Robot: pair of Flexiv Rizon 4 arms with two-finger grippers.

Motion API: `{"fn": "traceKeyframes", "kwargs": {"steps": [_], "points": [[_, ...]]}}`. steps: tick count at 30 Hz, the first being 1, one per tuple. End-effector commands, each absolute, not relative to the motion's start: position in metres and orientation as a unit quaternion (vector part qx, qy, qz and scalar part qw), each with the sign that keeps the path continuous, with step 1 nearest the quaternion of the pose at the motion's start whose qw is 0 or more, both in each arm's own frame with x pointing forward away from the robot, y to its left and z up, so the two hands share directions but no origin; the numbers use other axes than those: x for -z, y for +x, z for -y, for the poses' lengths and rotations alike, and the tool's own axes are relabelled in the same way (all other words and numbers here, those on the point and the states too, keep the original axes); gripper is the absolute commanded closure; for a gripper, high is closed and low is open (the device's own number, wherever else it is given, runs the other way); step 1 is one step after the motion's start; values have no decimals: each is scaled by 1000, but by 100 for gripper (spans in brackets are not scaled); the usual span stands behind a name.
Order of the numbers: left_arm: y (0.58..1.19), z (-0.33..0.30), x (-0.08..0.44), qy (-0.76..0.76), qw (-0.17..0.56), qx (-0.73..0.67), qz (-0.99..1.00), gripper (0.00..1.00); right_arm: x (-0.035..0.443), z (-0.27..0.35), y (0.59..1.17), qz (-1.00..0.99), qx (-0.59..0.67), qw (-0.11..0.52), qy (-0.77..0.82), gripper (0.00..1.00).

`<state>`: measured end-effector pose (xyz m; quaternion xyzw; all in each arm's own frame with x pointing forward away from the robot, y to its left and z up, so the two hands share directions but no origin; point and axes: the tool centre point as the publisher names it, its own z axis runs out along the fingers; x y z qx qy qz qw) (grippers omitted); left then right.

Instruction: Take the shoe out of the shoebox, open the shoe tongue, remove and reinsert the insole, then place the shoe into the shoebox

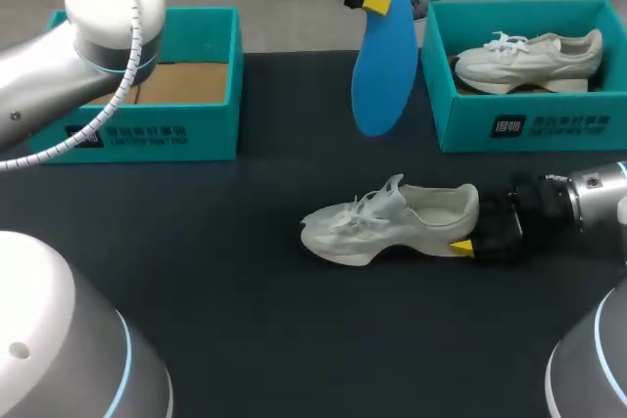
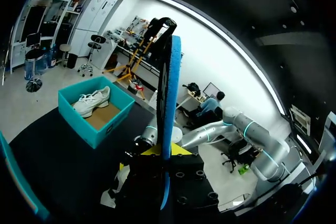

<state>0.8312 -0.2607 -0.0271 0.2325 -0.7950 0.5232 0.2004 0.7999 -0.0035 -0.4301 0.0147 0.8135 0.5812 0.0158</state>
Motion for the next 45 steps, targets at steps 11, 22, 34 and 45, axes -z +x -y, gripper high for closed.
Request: {"fn": "traceKeyframes", "kwargs": {"steps": [11, 22, 34, 45], "points": [[873, 226, 26, 251, 288, -505, 774, 100, 434, 2, 800, -814, -581, 15, 15, 100], [887, 219, 20, 262, 329, -516, 746, 100, 434, 2, 800, -814, -581, 15, 15, 100], [886, 220, 18, 275, 323, -530, 734, 100, 434, 2, 800, -814, -581, 15, 15, 60], [886, 220, 18, 275, 323, -530, 734, 100, 416, 15, 791, -810, -584, 49, 26, 0]]}}
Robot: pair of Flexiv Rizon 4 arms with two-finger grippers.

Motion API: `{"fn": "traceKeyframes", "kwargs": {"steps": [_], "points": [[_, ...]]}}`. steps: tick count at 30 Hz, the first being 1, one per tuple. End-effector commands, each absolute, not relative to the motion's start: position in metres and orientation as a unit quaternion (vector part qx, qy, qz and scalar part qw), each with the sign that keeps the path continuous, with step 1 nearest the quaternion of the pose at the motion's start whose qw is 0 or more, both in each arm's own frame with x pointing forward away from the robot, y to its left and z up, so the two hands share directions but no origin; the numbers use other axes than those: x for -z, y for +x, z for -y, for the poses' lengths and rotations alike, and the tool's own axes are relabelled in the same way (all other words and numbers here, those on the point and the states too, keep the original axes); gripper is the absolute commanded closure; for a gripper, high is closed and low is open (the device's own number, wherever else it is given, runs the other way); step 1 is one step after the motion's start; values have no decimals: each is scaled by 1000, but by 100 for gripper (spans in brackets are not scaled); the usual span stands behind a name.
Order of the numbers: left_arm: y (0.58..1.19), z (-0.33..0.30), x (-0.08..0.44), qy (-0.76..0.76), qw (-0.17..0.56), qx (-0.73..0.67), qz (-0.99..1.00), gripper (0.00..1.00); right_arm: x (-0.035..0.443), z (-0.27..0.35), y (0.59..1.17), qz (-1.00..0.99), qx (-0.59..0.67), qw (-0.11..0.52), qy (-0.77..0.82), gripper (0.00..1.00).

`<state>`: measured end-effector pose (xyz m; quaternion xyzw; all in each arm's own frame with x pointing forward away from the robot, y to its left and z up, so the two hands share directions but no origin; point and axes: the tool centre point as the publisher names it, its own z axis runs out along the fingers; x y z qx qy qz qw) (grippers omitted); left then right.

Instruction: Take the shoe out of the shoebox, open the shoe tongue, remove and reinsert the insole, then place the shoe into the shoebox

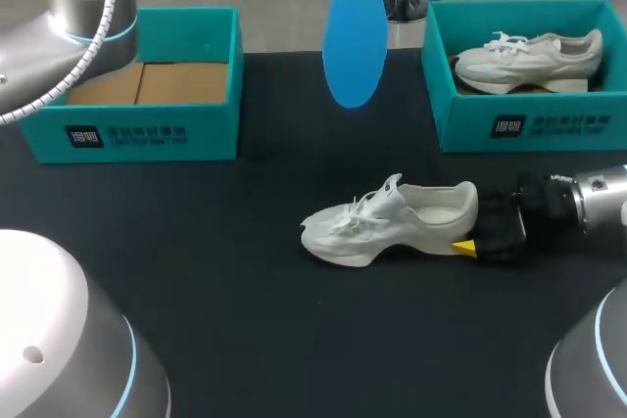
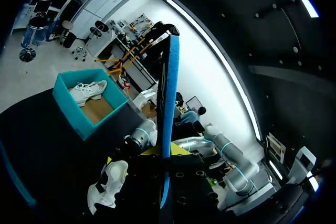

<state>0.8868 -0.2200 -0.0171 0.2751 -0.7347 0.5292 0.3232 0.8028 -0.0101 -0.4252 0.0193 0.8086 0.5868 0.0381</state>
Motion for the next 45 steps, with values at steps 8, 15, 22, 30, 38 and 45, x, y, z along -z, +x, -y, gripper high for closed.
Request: {"fn": "traceKeyframes", "kwargs": {"steps": [8, 15, 22, 30, 38, 45], "points": [[886, 220, 18, 275, 323, -530, 734, 100, 391, 37, 785, -833, -548, 67, 35, 0], [886, 220, 18, 275, 323, -530, 734, 100, 352, 63, 779, -881, -462, 90, 46, 0], [886, 220, 18, 275, 323, -530, 734, 100, 319, 69, 777, -935, -339, 87, 61, 0], [886, 220, 18, 275, 323, -530, 734, 100, 304, 62, 778, -973, -215, 63, 55, 0], [886, 220, 18, 275, 323, -530, 734, 100, 294, 59, 774, -988, -139, 43, 51, 0], [886, 220, 18, 275, 323, -530, 734, 100, 288, 61, 771, -989, -135, 42, 46, 0]]}}
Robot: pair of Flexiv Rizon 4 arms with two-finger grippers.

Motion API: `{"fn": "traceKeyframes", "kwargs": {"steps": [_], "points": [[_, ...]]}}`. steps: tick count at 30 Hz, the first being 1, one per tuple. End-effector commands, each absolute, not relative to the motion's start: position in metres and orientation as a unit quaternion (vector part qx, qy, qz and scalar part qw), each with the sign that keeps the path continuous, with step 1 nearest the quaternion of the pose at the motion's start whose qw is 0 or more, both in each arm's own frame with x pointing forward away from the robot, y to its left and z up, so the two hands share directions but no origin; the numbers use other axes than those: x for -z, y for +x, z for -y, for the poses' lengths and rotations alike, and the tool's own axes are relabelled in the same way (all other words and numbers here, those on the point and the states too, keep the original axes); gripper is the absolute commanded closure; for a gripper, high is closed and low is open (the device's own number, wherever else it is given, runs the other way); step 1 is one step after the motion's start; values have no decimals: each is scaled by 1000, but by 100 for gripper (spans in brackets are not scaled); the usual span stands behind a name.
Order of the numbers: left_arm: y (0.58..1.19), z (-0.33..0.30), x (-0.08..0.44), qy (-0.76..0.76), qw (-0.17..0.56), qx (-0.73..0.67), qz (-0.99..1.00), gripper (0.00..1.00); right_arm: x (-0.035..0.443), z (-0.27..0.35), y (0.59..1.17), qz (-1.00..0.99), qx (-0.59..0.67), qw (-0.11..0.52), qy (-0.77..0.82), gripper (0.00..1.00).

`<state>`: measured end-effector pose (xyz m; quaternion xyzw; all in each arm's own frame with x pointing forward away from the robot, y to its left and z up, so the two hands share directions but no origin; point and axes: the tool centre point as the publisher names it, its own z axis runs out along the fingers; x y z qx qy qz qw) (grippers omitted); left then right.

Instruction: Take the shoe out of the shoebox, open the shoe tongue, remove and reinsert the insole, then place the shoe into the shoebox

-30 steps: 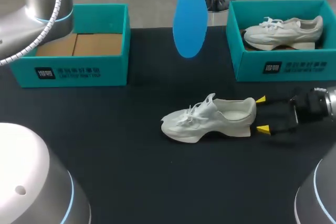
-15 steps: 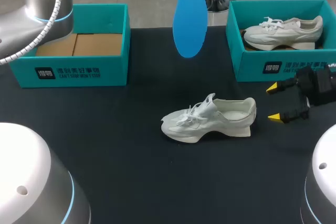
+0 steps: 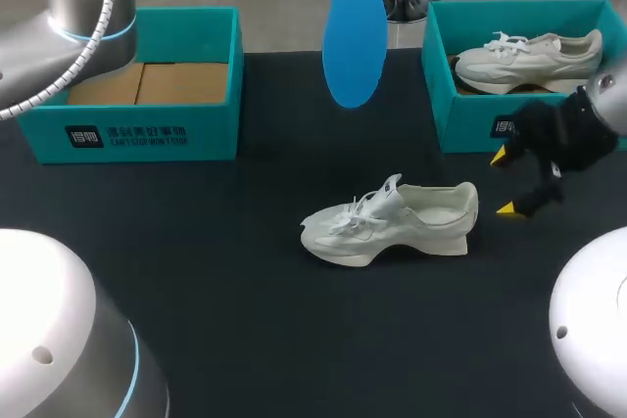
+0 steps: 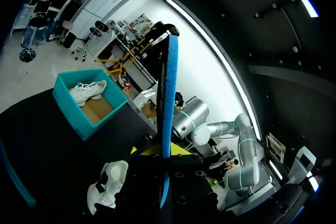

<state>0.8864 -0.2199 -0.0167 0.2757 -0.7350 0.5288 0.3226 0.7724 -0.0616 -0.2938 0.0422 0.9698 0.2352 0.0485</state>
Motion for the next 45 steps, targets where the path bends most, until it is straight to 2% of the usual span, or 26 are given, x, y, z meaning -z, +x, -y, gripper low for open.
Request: {"fn": "traceKeyframes", "kwargs": {"steps": [1, 23, 30, 45], "points": [[886, 220, 18, 275, 323, -530, 734, 100, 288, 60, 771, -989, -136, 40, 43, 0], [886, 220, 18, 273, 325, -529, 735, 100, 289, 56, 771, -987, -143, 40, 53, 0], [911, 210, 13, 286, 334, -532, 723, 100, 289, 56, 771, -987, -143, 40, 53, 0], [904, 215, 14, 274, 341, -530, 727, 100, 281, 43, 780, -990, -124, 28, 57, 0]]}}
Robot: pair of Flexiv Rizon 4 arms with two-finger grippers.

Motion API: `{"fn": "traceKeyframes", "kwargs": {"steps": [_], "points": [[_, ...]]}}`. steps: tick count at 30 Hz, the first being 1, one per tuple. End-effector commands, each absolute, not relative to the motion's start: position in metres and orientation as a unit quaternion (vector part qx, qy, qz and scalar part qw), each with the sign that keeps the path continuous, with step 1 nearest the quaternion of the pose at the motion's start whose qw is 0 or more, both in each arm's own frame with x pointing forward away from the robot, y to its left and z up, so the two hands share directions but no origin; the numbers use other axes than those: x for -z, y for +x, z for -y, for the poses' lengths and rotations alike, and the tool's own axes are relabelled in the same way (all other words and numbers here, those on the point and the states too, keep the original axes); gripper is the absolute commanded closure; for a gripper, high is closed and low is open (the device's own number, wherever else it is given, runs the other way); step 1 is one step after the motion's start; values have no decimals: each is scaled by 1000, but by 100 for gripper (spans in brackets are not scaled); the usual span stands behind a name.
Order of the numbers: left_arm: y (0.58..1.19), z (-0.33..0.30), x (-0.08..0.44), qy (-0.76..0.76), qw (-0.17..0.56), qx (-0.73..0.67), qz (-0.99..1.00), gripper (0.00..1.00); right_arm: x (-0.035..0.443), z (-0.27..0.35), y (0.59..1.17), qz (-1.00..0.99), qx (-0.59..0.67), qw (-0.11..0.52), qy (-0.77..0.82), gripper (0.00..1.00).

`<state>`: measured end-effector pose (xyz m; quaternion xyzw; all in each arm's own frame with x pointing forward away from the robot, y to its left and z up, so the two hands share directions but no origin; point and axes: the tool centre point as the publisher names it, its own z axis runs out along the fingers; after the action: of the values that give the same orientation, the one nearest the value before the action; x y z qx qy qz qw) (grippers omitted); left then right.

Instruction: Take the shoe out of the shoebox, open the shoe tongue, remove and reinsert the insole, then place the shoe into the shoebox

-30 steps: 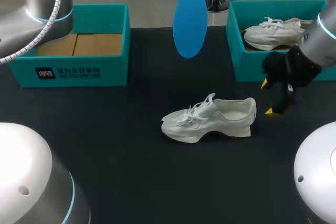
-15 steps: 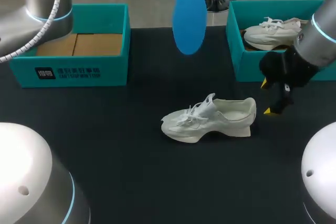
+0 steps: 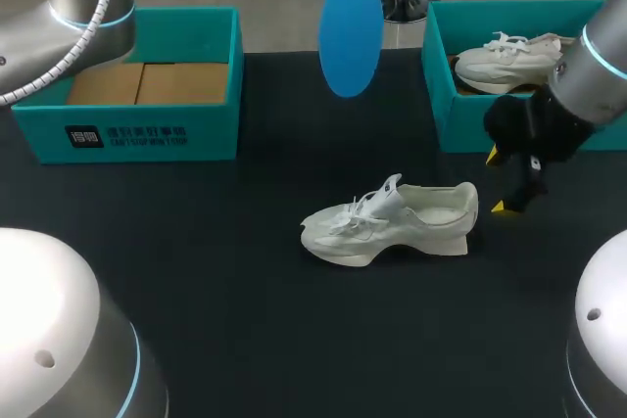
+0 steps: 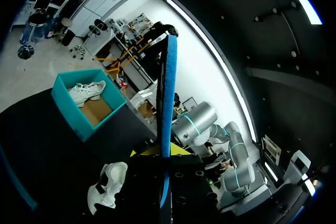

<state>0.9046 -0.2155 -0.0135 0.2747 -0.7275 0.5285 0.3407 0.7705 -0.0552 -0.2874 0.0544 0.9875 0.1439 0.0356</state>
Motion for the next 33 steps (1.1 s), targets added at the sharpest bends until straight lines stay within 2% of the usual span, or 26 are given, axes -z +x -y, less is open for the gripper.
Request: {"fn": "traceKeyframes", "kwargs": {"steps": [1, 15, 33], "points": [[904, 215, 14, 274, 341, -530, 727, 100, 279, 40, 782, -991, -121, 27, 57, 0], [904, 215, 14, 274, 341, -530, 727, 100, 281, -6, 819, -992, -91, 37, 77, 0], [904, 215, 14, 274, 341, -530, 727, 100, 339, -17, 839, -995, -82, 24, 57, 0]]}}
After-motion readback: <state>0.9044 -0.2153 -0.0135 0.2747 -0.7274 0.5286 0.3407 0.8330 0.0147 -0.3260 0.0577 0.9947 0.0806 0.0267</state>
